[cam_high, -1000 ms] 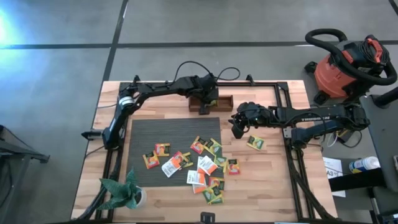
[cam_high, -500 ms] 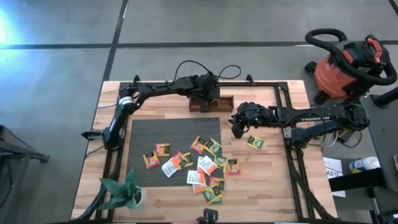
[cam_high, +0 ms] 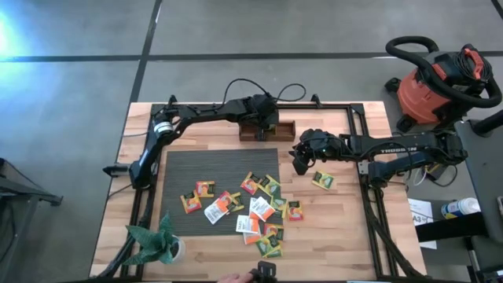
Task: Pick & Place Tea
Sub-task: Put the yellow tea bag into the middle section of the wooden organizer
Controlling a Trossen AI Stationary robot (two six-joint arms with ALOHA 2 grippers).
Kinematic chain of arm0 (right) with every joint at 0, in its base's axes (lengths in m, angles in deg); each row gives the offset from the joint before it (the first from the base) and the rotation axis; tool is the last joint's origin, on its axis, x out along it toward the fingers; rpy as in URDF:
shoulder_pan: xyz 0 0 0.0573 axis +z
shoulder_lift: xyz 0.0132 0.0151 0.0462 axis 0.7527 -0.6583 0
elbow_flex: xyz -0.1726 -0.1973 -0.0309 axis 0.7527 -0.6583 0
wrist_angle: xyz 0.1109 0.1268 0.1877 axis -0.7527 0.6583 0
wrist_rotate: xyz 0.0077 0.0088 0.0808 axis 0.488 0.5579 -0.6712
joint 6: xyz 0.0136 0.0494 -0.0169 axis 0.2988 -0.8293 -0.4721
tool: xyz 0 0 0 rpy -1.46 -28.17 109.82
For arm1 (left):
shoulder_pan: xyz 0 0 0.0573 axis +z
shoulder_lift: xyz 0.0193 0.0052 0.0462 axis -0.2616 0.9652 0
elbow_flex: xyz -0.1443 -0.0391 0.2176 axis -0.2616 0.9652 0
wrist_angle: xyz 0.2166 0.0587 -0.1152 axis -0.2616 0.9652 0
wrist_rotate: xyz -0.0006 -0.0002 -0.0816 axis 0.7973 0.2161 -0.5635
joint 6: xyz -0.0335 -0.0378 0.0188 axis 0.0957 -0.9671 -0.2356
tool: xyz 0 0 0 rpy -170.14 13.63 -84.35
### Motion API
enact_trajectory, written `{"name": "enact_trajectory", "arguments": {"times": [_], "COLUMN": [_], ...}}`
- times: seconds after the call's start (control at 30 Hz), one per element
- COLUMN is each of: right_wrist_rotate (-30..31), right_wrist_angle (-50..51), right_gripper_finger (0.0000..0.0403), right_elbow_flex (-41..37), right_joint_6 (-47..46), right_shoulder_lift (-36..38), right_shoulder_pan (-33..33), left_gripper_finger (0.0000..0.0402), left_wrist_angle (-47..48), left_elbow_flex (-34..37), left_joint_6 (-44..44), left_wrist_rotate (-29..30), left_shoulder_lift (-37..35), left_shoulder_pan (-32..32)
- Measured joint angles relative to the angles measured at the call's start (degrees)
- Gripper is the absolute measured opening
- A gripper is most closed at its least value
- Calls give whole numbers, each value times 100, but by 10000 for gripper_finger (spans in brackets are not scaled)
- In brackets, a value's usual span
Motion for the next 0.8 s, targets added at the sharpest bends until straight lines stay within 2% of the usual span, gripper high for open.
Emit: {"name": "enact_trajectory", "arguments": {"times": [0.23,0.43,0.5,0.57,0.7,0.8], "right_wrist_rotate": [0,0,0,-5,-11,-108], "right_wrist_angle": [87,89,110,238,1013,1860], "right_gripper_finger": [132,128,128,127,127,127], "right_elbow_flex": [-9,-11,-11,-11,-18,-24], "right_joint_6": [0,0,-21,-247,-913,-1323], "right_shoulder_lift": [0,0,0,0,-11,-11], "right_shoulder_pan": [2,0,-2,-47,-270,-378], "left_gripper_finger": [62,62,62,62,62,62], "left_wrist_angle": [-293,-244,-151,49,705,812], "left_elbow_flex": [-39,-39,-39,-39,17,192], "left_joint_6": [188,145,-77,-463,-1294,-1883], "left_wrist_rotate": [220,849,862,545,-995,-1529], "left_shoulder_lift": [-20,-154,-327,-525,-987,-1377], "left_shoulder_pan": [0,-62,-119,-204,-415,-598]}}
